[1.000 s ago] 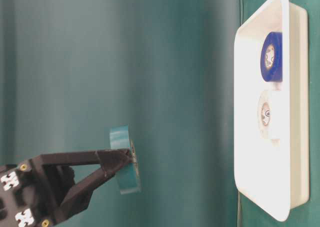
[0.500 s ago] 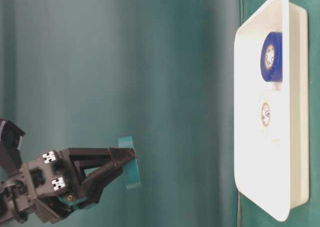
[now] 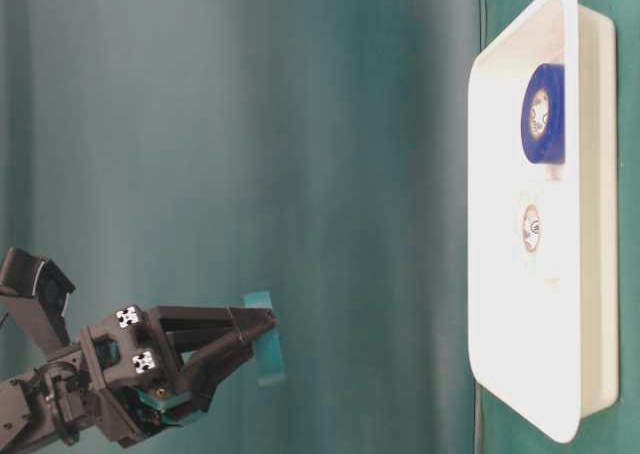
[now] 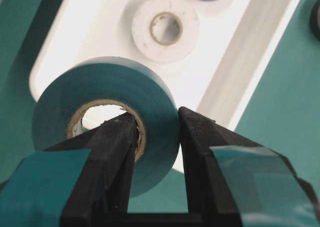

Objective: Pick up the tape from a random location and place it into the white case.
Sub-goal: 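Lift the teal roll and carry it over the tray's left side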

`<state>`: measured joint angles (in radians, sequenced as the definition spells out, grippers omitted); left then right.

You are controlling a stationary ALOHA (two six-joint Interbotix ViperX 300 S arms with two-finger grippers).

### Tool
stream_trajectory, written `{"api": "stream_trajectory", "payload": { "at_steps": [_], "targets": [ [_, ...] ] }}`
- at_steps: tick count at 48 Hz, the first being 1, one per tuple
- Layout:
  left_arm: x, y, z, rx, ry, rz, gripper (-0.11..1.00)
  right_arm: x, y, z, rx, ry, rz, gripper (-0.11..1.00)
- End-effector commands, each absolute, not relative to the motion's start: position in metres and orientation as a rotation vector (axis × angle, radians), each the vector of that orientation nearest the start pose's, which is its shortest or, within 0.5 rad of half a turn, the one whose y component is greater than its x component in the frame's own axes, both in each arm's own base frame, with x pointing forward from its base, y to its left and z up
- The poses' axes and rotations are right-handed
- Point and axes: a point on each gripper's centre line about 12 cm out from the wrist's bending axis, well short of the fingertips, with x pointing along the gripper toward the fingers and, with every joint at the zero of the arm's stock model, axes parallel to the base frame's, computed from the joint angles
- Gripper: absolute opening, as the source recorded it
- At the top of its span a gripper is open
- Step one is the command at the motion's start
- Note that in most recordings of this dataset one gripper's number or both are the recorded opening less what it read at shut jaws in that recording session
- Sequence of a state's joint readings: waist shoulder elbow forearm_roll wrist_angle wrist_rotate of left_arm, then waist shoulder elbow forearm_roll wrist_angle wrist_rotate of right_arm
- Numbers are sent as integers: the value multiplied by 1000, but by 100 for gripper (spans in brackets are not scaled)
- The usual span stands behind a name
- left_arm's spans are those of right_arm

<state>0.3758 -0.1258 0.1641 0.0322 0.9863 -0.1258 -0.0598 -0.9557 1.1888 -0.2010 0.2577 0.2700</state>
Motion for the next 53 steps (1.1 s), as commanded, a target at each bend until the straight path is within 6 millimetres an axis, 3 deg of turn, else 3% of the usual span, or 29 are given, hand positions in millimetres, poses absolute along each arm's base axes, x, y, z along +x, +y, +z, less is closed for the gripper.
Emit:
{"api": "stream_trajectory", "payload": {
  "at_steps": [1, 19, 40, 53],
  "targets": [
    [354, 144, 329, -269, 963, 423, 20, 188, -18, 230, 73, 470, -127, 83],
    [355, 145, 328, -271, 955, 425, 20, 188, -18, 230, 73, 468, -127, 83],
    [374, 151, 325, -262, 939, 420, 20, 188, -19, 231, 68, 465, -131, 83],
    [371, 150, 324, -265, 945, 420, 20, 188, -19, 231, 67, 465, -131, 83]
  ]
}}
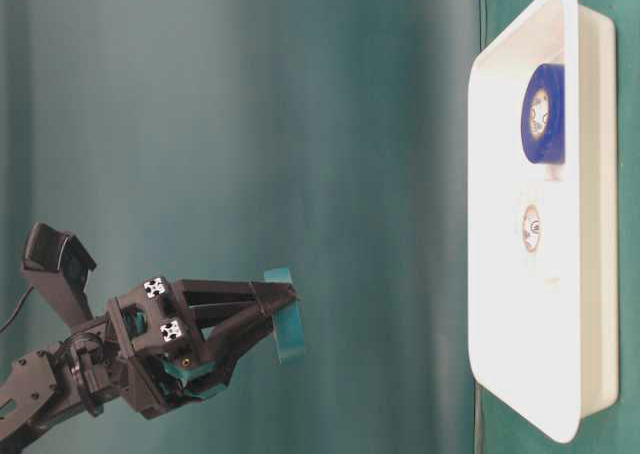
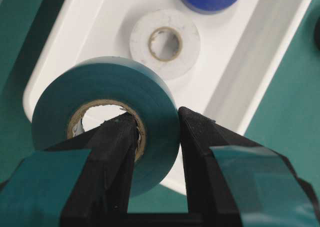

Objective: Pick up the tape from a random location and place it into the white case.
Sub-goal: 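Lift the teal roll and carry it over the tray's left side, then lower the teal roll into the tray left of the white roll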

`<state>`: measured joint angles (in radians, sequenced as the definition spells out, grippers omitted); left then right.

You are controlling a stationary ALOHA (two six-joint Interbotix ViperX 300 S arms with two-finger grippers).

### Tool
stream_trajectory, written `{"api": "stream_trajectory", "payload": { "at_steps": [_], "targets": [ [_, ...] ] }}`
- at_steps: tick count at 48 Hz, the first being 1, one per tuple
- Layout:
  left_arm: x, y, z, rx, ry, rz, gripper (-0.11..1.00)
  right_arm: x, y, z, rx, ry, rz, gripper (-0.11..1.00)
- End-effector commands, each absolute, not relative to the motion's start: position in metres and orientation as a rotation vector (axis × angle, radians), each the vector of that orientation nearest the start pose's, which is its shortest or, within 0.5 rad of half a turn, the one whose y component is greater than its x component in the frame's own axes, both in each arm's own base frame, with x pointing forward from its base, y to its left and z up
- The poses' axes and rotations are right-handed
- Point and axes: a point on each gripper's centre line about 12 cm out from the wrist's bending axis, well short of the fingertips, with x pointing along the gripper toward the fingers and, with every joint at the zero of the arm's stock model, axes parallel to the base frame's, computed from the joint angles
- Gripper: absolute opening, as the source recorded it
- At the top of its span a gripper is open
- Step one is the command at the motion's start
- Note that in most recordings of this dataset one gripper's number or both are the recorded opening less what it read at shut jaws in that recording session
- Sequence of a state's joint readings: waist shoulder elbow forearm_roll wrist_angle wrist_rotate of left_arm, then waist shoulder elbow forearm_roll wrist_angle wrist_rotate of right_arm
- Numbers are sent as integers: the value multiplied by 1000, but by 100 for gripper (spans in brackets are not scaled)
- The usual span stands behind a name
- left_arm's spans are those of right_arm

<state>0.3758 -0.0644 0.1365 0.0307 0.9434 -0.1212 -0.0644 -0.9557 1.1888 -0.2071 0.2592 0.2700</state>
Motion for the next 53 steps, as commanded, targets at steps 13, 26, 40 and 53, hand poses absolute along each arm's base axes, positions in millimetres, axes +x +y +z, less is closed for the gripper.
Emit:
{"api": "stream_trajectory", "payload": {
  "at_steps": [13, 26, 40, 53],
  "targets": [
    [371, 150, 323, -266, 949, 420, 20, 188, -19, 231, 68, 466, -132, 83],
    [370, 150, 323, -273, 956, 420, 20, 188, -19, 231, 65, 465, -132, 83],
    [372, 149, 308, -276, 976, 417, 20, 188, -19, 231, 65, 466, -132, 83],
    [376, 153, 272, -278, 979, 420, 20, 188, -19, 229, 63, 474, -135, 83]
  ]
}}
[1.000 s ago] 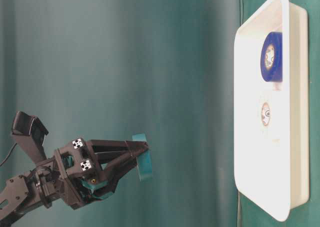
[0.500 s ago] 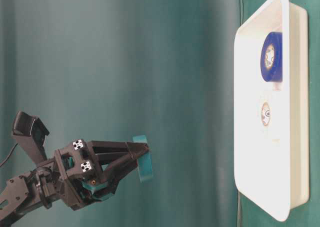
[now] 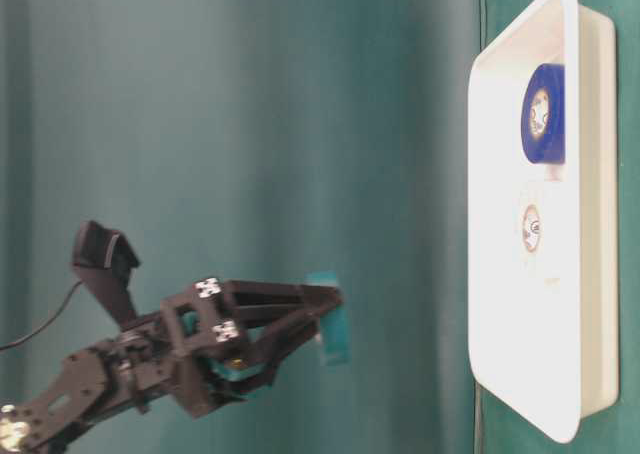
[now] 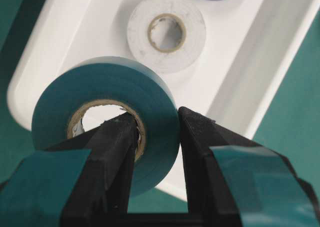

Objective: Pick up the tape from a random location and place it into the white case.
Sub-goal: 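Lower the teal roll into the tray left of the white roll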

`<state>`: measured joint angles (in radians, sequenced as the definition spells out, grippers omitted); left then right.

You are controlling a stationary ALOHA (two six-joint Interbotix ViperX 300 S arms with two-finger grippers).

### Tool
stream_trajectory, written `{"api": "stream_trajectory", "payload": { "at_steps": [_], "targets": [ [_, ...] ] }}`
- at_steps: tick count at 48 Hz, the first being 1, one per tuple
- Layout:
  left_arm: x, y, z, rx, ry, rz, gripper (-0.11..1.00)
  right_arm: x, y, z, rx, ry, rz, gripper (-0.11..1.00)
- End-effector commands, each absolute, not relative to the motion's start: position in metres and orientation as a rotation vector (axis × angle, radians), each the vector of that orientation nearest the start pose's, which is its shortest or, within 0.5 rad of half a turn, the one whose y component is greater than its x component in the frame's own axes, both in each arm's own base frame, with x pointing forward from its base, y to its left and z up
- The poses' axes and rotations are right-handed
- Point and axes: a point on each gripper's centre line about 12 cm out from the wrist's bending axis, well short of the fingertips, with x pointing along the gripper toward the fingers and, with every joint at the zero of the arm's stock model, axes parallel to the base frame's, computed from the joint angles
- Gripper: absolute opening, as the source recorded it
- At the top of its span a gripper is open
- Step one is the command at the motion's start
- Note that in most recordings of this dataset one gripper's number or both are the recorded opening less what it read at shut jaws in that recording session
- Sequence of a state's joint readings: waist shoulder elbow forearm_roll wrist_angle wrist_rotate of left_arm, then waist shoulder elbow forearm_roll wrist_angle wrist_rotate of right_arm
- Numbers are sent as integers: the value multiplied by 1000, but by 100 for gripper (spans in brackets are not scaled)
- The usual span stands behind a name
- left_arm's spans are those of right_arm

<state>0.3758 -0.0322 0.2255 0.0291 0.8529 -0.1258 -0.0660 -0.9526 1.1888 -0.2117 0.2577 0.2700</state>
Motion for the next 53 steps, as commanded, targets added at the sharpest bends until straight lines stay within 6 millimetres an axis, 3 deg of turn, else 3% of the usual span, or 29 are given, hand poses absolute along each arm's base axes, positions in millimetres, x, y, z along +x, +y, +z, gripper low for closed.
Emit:
{"api": "stream_trajectory", "payload": {
  "at_steps": [1, 14, 28, 42, 53],
  "targets": [
    [377, 153, 269, -278, 977, 419, 20, 188, -19, 229, 63, 474, -135, 83],
    [385, 157, 208, -293, 1033, 418, 20, 188, -20, 229, 64, 474, -140, 83],
    [382, 156, 162, -300, 1077, 414, 20, 188, -21, 229, 65, 475, -142, 83],
    [383, 156, 145, -301, 1089, 412, 20, 188, -22, 229, 64, 475, -147, 83],
    [384, 157, 146, -295, 1083, 409, 20, 188, -22, 228, 65, 477, -148, 83]
  ]
}}
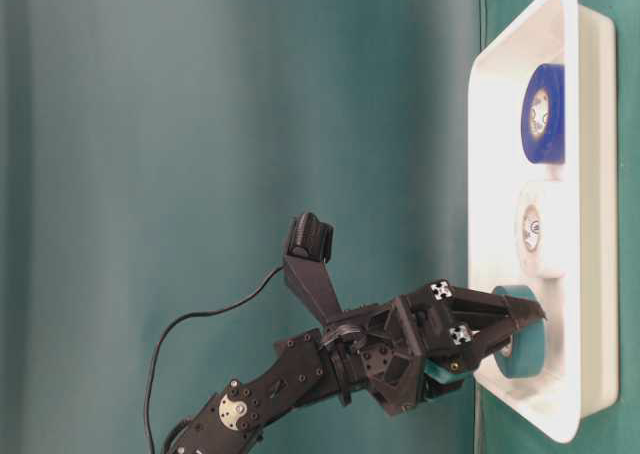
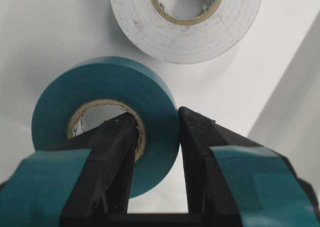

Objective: Pick up the tape from a random location and place it into the white case.
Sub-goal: 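Lower the teal roll into the tray left of the white roll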

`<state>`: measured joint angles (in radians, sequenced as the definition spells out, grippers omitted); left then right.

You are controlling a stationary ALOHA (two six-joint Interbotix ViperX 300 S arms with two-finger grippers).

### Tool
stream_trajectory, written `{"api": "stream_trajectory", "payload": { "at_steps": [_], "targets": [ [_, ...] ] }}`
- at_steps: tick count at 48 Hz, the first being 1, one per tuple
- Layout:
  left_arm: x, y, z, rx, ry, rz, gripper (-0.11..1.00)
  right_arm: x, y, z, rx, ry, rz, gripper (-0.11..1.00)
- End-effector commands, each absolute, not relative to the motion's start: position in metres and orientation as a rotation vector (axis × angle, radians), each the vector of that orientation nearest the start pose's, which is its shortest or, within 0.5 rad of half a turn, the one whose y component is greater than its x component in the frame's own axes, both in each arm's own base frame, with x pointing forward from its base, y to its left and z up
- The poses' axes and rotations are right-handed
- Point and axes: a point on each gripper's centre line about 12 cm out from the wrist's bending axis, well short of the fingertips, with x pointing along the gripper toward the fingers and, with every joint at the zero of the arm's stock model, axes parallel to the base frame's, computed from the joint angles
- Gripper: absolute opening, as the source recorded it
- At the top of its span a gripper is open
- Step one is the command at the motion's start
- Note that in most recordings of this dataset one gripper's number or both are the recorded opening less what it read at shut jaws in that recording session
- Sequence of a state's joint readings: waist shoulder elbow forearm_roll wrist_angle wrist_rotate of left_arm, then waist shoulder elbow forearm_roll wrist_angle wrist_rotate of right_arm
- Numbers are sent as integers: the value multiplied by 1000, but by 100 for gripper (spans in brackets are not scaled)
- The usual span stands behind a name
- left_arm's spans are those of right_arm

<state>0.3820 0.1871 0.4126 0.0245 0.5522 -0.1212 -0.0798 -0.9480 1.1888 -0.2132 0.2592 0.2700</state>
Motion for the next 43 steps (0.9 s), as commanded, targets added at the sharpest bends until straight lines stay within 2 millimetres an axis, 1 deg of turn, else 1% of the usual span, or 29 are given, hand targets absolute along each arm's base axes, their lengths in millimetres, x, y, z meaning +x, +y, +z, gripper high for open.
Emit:
{"api": "stream_trajectory", "payload": {
  "at_steps": [1, 9, 10, 12, 15, 17, 20, 22, 24, 25, 30, 35, 38, 43],
  "targets": [
    [384, 157, 146, -297, 1082, 409, 20, 188, -22, 228, 65, 477, -148, 83],
    [387, 155, 146, -294, 1078, 404, 20, 188, -22, 228, 63, 478, -148, 83],
    [387, 155, 146, -293, 1080, 403, 22, 188, -22, 228, 63, 477, -148, 83],
    [387, 155, 147, -292, 1075, 403, 31, 188, -22, 228, 62, 478, -148, 83],
    [387, 154, 147, -292, 1072, 402, 49, 188, -22, 229, 60, 475, -148, 83],
    [388, 154, 148, -291, 1063, 402, 64, 188, -22, 228, 60, 479, -148, 83],
    [388, 154, 148, -290, 1059, 402, 81, 188, -22, 228, 62, 477, -148, 83],
    [388, 154, 148, -289, 1057, 401, 91, 188, -22, 228, 60, 477, -148, 83],
    [388, 154, 148, -289, 1057, 401, 97, 188, -22, 228, 62, 477, -148, 83],
    [388, 154, 148, -290, 1057, 402, 97, 188, -22, 229, 62, 475, -148, 83],
    [389, 155, 151, -289, 1052, 402, 94, 188, -22, 228, 62, 477, -148, 83],
    [388, 154, 156, -288, 1045, 403, 95, 188, -22, 228, 62, 477, -148, 83],
    [387, 153, 163, -287, 1033, 402, 95, 188, -22, 228, 62, 477, -148, 83],
    [385, 151, 182, -277, 1001, 398, 95, 188, -22, 229, 60, 475, -148, 83]
  ]
}}
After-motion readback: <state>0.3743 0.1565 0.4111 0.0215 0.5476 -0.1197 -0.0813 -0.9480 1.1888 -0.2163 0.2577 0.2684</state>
